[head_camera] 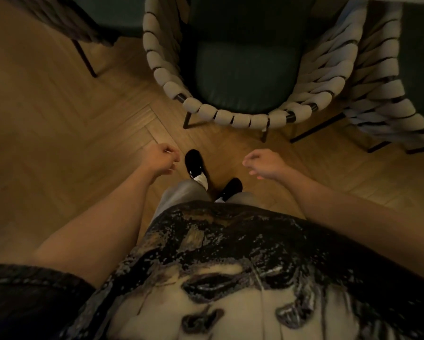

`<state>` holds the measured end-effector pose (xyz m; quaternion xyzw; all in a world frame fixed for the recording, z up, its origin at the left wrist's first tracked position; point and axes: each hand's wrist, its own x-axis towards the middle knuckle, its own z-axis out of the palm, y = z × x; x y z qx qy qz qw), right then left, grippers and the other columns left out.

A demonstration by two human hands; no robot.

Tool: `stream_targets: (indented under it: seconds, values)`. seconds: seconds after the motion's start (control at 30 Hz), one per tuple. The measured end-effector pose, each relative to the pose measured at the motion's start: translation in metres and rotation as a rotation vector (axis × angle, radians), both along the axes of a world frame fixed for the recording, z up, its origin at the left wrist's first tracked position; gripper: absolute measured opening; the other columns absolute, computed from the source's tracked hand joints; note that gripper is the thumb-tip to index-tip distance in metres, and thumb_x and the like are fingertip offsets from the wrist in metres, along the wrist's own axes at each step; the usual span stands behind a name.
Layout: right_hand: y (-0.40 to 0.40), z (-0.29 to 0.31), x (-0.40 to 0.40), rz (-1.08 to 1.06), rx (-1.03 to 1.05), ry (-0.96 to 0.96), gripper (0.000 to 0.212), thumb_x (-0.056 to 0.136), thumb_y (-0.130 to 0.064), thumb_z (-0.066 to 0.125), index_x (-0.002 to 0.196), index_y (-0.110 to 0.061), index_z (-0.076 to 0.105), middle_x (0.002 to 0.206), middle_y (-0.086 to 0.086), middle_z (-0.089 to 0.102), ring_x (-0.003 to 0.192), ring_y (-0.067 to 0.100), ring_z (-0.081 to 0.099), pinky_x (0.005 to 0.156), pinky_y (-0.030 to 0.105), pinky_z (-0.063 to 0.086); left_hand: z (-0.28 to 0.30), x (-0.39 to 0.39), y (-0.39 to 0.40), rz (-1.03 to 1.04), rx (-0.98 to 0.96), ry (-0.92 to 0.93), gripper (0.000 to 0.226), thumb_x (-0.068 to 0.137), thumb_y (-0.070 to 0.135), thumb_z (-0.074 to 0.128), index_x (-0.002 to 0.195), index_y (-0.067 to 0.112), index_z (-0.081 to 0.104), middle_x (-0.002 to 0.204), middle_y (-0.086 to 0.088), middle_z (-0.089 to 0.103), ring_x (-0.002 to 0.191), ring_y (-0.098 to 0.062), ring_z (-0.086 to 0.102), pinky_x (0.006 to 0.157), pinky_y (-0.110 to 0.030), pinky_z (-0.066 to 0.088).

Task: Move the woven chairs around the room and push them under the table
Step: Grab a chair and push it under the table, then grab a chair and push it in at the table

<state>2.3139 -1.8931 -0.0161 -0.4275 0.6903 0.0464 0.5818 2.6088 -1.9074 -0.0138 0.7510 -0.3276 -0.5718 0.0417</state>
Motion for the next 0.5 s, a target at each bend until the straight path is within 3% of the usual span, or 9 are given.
stream_targets:
  seconds: [0.13,0.2,0.27,0.5]
  values:
    - [0.002,0.004,0.025,0.243,-0.016,0.065,0.026,0.099,-0.033,0.063,0.120,-0.020,0.070,0.113,-0.001,0.068,0.111,0.020,0.064,0.100,0.039,0.052,0.002,0.035,0.031,-0.147,0.031,-0.050,0.013,0.100,0.016,0.056,0.108,0.011,0.064,0.101,-0.011,0.070,0.084,-0.023,0.068,0.078,-0.040,0.056]
    - [-0.003,0.007,0.042,0.324,-0.001,0.079,0.025,0.098,-0.035,0.064,0.118,-0.021,0.071,0.106,-0.003,0.066,0.114,0.022,0.062,0.101,0.040,0.051,0.004,0.054,0.043,-0.248,0.034,-0.097,0.016,0.098,0.017,0.057,0.111,0.011,0.066,0.104,-0.012,0.071,0.095,-0.026,0.068,0.086,-0.042,0.056]
    - [-0.008,0.009,0.063,0.372,0.006,0.086,0.024,0.098,-0.033,0.064,0.118,-0.021,0.071,0.099,-0.004,0.064,0.110,0.022,0.063,0.097,0.038,0.051,0.004,0.073,0.053,-0.292,0.037,-0.124,0.020,0.097,0.018,0.059,0.113,0.010,0.067,0.106,-0.012,0.071,0.097,-0.027,0.068,0.083,-0.037,0.055]
    - [-0.036,0.019,0.157,0.523,-0.016,0.097,0.016,0.098,-0.030,0.064,0.113,-0.027,0.069,0.106,-0.007,0.064,0.115,0.018,0.062,0.101,0.043,0.052,0.006,0.149,0.073,-0.164,0.058,-0.113,0.016,0.095,0.016,0.060,0.108,0.012,0.068,0.097,-0.011,0.073,0.088,-0.025,0.070,0.082,-0.040,0.058]
